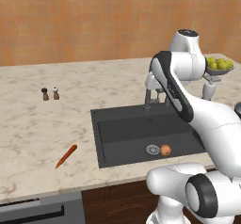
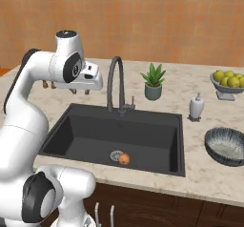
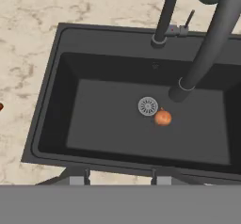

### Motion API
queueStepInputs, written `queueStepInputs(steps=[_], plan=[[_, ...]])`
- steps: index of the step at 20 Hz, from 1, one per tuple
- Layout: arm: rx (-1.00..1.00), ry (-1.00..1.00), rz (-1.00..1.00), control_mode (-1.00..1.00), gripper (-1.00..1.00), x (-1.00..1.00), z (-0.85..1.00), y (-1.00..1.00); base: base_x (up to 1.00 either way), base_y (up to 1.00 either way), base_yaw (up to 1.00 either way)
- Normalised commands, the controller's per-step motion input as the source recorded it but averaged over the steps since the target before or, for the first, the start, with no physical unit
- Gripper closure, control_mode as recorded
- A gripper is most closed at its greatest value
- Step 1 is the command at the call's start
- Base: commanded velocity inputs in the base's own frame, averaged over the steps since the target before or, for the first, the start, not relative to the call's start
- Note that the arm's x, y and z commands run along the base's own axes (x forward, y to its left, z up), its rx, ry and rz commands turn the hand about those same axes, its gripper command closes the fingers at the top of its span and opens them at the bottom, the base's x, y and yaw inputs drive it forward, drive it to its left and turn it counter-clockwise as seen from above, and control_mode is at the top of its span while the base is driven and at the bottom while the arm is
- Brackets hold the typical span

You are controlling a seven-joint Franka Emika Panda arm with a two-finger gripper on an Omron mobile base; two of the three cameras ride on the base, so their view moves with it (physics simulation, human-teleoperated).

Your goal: Pick the onion from the sink and place it in the bowl. Then pick the bowl and place it in the microwave. Then close the microwave door and press the start button.

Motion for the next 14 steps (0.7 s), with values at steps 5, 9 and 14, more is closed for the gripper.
queueStepInputs(steps=[5,9,14], plan=[[-0.01,0.07,0.0,-1.0,-1.0,0.0,-0.28,0.0,0.0,0.0,0.0],[-0.02,0.06,-0.05,-1.0,-1.0,-0.08,-0.68,-0.47,0.0,0.0,0.0],[0.21,0.02,-0.01,-1.0,-1.0,-0.09,-0.7,-1.0,0.0,0.0,0.0]])
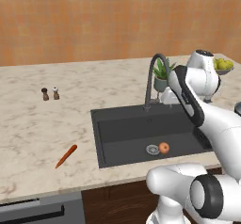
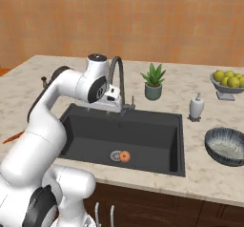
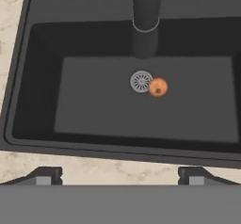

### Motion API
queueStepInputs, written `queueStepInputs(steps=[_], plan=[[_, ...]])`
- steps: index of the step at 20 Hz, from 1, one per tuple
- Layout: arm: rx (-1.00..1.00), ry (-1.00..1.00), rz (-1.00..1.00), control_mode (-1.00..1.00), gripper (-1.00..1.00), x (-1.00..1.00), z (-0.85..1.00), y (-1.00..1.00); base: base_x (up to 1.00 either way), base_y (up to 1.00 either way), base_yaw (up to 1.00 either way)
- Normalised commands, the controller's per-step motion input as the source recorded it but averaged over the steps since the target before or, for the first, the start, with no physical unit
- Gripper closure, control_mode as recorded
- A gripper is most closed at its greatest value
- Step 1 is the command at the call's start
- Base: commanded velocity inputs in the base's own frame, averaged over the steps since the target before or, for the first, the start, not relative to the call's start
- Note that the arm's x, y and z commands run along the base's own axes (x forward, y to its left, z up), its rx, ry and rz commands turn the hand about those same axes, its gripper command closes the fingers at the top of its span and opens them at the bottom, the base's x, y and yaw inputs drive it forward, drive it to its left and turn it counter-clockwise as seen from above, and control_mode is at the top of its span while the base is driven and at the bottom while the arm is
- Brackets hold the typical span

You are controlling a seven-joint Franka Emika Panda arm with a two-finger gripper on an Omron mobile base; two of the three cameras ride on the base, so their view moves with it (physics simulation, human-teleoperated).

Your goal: Pick the onion from the sink and place it in the bowl. Then pick the bowl and place it in the microwave. Then close the microwave door and press the start button.

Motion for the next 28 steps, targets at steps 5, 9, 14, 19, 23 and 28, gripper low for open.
queueStepInputs(steps=[5,9,14,19,23,28], plan=[[0.36,0.17,-0.06,-1.0,-1.0,0.11,-0.94,-0.98,0.0,0.0,0.0],[0.37,0.34,-0.2,-1.0,-1.0,0.54,-0.76,-1.0,0.0,0.0,0.0],[0.32,0.36,-0.26,-1.0,-1.0,0.79,-0.66,-0.49,0.0,0.0,0.0],[0.25,0.39,-0.34,-1.0,-1.0,0.58,-0.93,0.04,0.0,0.0,0.0],[0.13,0.3,-0.18,-1.0,-1.0,0.62,-0.51,0.01,0.0,0.0,0.0],[0.08,0.16,-0.12,-1.0,-1.0,0.26,-0.6,0.13,0.0,0.0,0.0]])
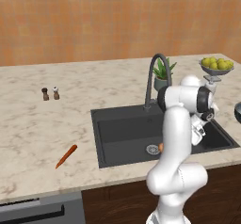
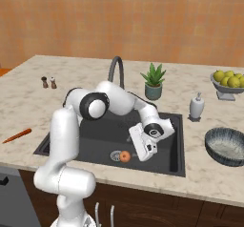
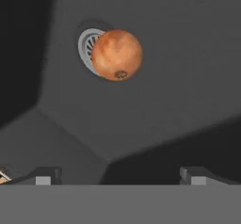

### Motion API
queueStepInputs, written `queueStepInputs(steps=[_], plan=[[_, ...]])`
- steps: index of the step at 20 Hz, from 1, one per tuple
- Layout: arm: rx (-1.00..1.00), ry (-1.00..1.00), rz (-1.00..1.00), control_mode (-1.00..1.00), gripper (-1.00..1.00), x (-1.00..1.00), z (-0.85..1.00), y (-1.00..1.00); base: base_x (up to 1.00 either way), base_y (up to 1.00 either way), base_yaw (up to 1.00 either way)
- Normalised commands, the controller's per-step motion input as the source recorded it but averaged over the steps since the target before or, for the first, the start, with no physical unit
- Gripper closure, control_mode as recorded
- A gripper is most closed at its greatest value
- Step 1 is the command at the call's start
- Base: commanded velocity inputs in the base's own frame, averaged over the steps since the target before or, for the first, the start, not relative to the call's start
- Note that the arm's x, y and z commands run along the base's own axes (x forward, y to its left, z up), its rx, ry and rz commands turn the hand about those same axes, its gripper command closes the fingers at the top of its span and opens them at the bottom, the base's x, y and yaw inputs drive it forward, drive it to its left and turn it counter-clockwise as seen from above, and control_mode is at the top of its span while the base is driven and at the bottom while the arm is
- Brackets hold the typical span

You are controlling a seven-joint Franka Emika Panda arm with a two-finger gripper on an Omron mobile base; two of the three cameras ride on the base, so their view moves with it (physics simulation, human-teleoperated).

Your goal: Pick the onion from the sink and place it in the bowl. Then pick the bowl and place it in the microwave. Then close the microwave door and press the start button.

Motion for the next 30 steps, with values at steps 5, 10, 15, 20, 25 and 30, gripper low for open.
queueStepInputs(steps=[5,10,15,20,25,30], plan=[[0.01,0.03,-0.09,-1.0,-1.0,0.17,-0.48,0.47,0.0,0.0,0.0],[-0.01,0.0,-0.01,-1.0,-1.0,0.27,-0.34,0.43,0.0,0.0,0.0],[-0.02,-0.01,0.0,-1.0,-1.0,0.02,-0.43,0.13,0.0,0.0,0.0],[-0.01,-0.01,0.0,-1.0,-1.0,0.0,-0.3,0.03,0.0,0.0,0.0],[-0.02,-0.02,0.0,-1.0,-1.0,0.19,-0.31,0.11,0.0,0.0,0.0],[-0.02,-0.02,0.0,-1.0,-1.0,0.22,-0.32,0.01,0.0,0.0,0.0]])
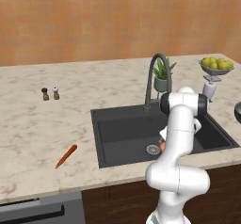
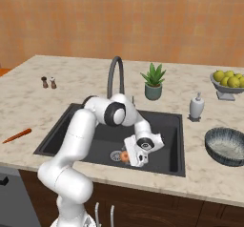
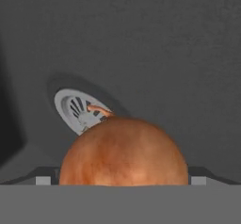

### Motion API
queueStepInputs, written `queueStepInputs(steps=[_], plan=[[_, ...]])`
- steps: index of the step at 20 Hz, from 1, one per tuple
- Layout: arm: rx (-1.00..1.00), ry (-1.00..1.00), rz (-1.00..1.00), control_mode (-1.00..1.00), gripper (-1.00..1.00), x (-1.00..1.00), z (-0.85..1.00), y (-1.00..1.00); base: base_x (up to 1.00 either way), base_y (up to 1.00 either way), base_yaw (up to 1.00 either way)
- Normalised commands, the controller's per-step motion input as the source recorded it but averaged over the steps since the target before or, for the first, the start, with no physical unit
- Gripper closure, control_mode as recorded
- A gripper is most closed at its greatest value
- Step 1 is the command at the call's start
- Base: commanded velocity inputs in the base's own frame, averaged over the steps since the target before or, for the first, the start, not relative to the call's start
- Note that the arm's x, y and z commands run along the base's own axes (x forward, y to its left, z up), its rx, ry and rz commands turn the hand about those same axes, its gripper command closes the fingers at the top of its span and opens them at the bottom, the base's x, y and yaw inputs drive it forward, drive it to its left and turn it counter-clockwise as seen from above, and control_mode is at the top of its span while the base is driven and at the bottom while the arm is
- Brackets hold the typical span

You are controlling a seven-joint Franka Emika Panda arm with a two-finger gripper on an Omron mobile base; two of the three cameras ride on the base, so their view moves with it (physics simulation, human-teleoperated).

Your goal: Pick the onion from the sink and place it in the bowl. Then pick the bowl and place it in the microwave. Then close the microwave door and press the start button.

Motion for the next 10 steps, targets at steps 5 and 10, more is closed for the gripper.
queueStepInputs(steps=[5,10], plan=[[0.0,-0.07,0.0,-1.0,1.0,-0.06,-0.08,0.0,0.0,0.0,0.0],[-0.06,-0.14,0.04,-1.0,1.0,-0.34,0.43,0.0,0.0,0.0,0.0]])
